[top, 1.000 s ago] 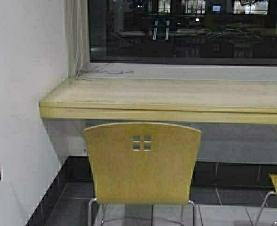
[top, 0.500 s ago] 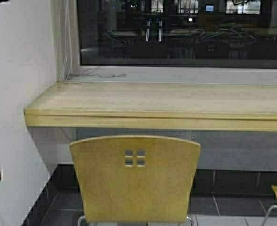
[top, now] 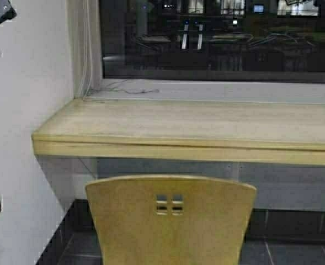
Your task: Push the chairs under the table
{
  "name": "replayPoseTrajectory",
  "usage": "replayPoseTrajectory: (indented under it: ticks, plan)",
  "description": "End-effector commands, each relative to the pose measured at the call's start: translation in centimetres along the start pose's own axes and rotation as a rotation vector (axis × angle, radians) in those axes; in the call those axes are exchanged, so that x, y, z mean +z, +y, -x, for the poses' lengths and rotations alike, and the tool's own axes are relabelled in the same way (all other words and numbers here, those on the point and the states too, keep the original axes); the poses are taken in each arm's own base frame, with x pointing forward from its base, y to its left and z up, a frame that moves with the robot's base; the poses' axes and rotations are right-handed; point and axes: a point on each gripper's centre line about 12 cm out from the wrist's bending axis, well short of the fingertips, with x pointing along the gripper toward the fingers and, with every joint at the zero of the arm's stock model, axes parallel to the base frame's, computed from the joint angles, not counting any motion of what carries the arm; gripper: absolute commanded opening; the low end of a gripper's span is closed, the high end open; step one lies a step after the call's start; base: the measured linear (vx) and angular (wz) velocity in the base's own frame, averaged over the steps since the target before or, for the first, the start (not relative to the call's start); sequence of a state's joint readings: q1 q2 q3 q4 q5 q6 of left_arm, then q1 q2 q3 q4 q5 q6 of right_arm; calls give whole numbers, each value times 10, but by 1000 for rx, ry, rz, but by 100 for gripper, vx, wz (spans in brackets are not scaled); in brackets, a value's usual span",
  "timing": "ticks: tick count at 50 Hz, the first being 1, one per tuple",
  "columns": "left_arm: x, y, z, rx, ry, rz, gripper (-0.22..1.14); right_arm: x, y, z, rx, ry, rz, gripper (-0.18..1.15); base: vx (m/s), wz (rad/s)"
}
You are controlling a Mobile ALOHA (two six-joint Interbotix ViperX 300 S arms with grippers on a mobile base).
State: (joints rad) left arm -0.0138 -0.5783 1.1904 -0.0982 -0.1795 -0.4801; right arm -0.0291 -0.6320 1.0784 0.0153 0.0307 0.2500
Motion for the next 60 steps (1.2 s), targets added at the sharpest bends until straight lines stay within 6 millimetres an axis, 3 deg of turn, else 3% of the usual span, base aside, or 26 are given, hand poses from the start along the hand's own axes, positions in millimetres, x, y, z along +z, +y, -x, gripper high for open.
replayPoseTrajectory:
  ticks: [1,11,18,27,37,42,53,56,60]
  plan:
    - [-5,-9,-2,-12,47,72,3,2,6,0,15,19,4,5,20,8]
    - [-54,-31,9,-75,234,239,4,-25,17,4,47,133,-100,5,17,8]
    - [-66,-41,11,-94,287,295,10,-35,33,3,98,177,-172,5,13,1]
    - [-80,-39,5,-46,330,355,34,-51,54,-6,153,232,-249,5,6,-5]
    - [-113,-42,-29,40,404,326,62,-70,71,-44,127,279,-373,9,2,-2]
    - [-135,-46,-47,88,444,313,71,-85,79,-63,95,327,-421,24,-1,-1]
    - [-165,-43,-68,173,397,427,76,-130,70,-96,-71,428,-590,87,0,0]
    - [-171,-40,-73,212,379,491,77,-143,68,-105,-118,455,-633,96,0,0]
    - [-178,-37,-79,257,376,552,77,-157,72,-113,-174,494,-710,98,1,-1]
